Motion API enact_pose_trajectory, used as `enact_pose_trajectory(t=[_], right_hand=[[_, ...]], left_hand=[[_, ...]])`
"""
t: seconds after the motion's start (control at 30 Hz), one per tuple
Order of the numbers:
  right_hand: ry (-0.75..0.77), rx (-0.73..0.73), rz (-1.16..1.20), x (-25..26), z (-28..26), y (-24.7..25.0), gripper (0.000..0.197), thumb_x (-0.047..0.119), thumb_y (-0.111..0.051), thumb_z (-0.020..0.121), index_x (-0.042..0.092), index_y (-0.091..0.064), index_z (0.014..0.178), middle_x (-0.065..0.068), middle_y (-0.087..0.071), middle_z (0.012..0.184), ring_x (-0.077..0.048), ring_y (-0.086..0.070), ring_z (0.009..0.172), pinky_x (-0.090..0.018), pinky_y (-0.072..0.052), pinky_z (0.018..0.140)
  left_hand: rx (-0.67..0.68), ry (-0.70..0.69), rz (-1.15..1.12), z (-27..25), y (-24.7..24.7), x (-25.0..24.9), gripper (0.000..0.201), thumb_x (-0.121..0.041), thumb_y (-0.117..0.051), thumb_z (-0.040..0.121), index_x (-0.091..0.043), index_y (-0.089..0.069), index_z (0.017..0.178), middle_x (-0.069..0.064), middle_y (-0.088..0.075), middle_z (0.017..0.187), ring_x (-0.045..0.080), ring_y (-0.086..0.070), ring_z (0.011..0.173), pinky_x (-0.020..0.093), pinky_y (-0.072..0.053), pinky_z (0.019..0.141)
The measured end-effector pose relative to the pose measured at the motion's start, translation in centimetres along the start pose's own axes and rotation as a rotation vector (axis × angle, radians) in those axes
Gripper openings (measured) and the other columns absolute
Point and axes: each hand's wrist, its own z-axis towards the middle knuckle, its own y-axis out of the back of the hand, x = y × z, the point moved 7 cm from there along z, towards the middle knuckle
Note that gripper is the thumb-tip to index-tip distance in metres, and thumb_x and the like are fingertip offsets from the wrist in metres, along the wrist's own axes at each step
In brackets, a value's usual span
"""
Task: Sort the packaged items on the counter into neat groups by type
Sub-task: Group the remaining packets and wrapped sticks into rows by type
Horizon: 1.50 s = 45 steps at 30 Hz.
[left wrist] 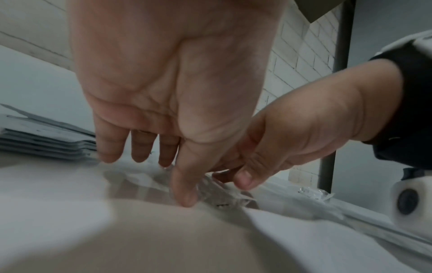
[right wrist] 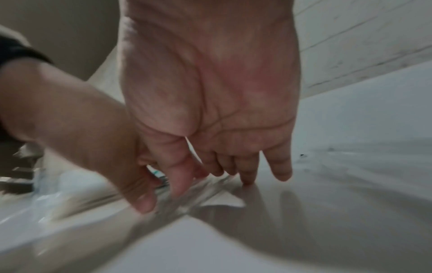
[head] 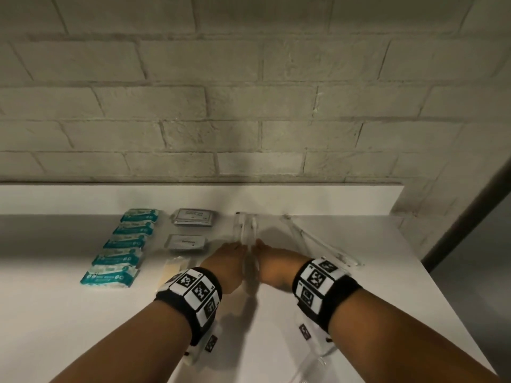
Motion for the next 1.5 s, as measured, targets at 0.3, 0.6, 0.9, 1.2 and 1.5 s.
enact_pose_trajectory(t=[0.3,0.6,0.9,1.2,1.5], right_hand=[[-0.375,-0.205,0.165,-9.0,-5.1,4.7,0.038,0.018,-0.056,0.090,0.010,-0.053,0.128,-0.004,-0.059,0.128,-0.024,-0.059,0.114,-0.014,-0.042,0.070],[-0.491,0.040,0.217,-9.9,-3.0,2.5,0.008,0.004,-0.062,0.081,0.002,-0.066,0.088,-0.005,-0.064,0.058,-0.016,-0.058,0.054,-0.021,-0.047,0.055],[-0.292,-0.201,0.263,-6.7,-1.2,3.2,0.045,0.029,-0.060,0.088,0.007,-0.053,0.126,-0.011,-0.059,0.125,-0.028,-0.058,0.110,-0.030,-0.048,0.085],[-0.154,-0.145,0.138,-4.1,1.0,1.1,0.039,0.036,-0.051,0.091,0.014,-0.056,0.123,-0.010,-0.061,0.121,-0.027,-0.058,0.109,-0.036,-0.049,0.087],[-0.442,-0.354,0.114,-10.5,-1.1,4.8,0.038,0.018,-0.041,0.093,0.010,-0.051,0.129,-0.013,-0.047,0.128,-0.034,-0.054,0.117,-0.039,-0.044,0.096]], left_hand=[[0.123,-0.086,-0.027,-0.1,-1.3,-2.3,0.081,-0.052,-0.047,0.091,-0.028,-0.002,0.153,0.006,0.011,0.162,0.028,0.008,0.149,0.045,-0.003,0.119],[0.091,-0.101,-0.001,-0.5,-0.2,-2.8,0.065,-0.048,-0.048,0.094,-0.022,-0.023,0.148,0.008,-0.014,0.158,0.026,-0.011,0.147,0.041,-0.018,0.116],[0.071,-0.092,-0.024,0.0,-0.8,-2.3,0.072,-0.046,-0.049,0.093,-0.022,-0.017,0.152,0.008,-0.007,0.161,0.029,-0.002,0.149,0.039,-0.015,0.119],[0.056,-0.130,-0.004,0.6,-1.4,-2.2,0.080,-0.050,-0.053,0.088,-0.017,-0.015,0.151,0.012,-0.013,0.159,0.033,-0.006,0.148,0.047,-0.017,0.119],[0.061,-0.151,0.030,0.9,-2.1,-2.7,0.092,-0.061,-0.051,0.082,-0.040,0.006,0.150,-0.005,0.018,0.160,0.026,0.022,0.146,0.048,0.007,0.117]])
